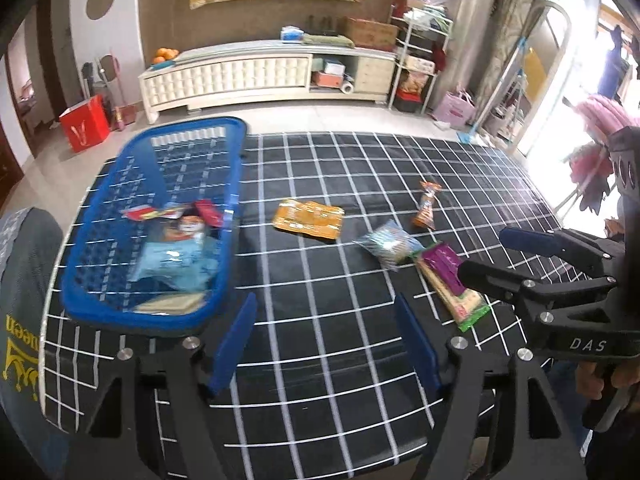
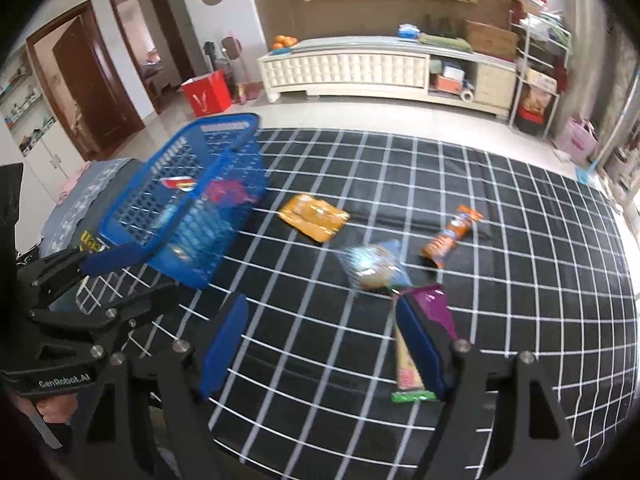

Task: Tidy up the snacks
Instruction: 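Move both tools back from the basket to the snack pile, then grasp the purple-wrapped pack with the right tool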

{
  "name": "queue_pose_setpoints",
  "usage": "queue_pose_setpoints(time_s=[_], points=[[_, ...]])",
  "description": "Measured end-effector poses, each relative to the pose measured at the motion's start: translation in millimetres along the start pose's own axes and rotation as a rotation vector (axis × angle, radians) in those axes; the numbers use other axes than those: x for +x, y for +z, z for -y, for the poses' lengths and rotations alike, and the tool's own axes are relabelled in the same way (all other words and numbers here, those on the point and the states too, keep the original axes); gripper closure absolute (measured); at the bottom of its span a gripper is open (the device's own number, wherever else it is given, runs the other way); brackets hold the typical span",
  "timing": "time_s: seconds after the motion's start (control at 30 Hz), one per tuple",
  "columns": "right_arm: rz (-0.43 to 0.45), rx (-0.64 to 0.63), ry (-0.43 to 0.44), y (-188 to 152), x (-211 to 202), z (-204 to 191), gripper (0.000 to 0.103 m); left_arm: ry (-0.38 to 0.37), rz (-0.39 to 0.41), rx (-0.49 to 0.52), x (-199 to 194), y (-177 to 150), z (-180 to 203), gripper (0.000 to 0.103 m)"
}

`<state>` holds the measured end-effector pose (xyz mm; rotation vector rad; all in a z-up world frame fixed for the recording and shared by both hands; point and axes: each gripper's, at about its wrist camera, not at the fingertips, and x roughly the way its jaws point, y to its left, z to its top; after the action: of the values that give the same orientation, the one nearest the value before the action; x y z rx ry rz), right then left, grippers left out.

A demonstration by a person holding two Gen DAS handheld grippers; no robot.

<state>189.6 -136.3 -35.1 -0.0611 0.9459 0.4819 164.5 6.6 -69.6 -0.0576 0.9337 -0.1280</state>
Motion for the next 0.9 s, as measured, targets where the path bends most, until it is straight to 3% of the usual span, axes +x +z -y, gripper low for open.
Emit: queue_pose_setpoints(time_s=[0.27, 0.7, 0.9], points=[[-0.054, 0.025, -0.049, -12.2, 23.0, 40.7, 0.023, -0.017, -0.073, 0.005, 48.4, -3.1, 27.9, 0.032], [-0.146, 0.015, -0.065, -24.5, 90.0, 85.3, 0.023, -0.013, -0.211, -0.017, 128.6, -8.5, 38.7, 0.032], [-0.162, 0.003, -0.058, -30.4, 106.2, 96.2, 0.037, -0.016, -0.242, -0.014, 138.6, -14.2, 39.3, 0.032]])
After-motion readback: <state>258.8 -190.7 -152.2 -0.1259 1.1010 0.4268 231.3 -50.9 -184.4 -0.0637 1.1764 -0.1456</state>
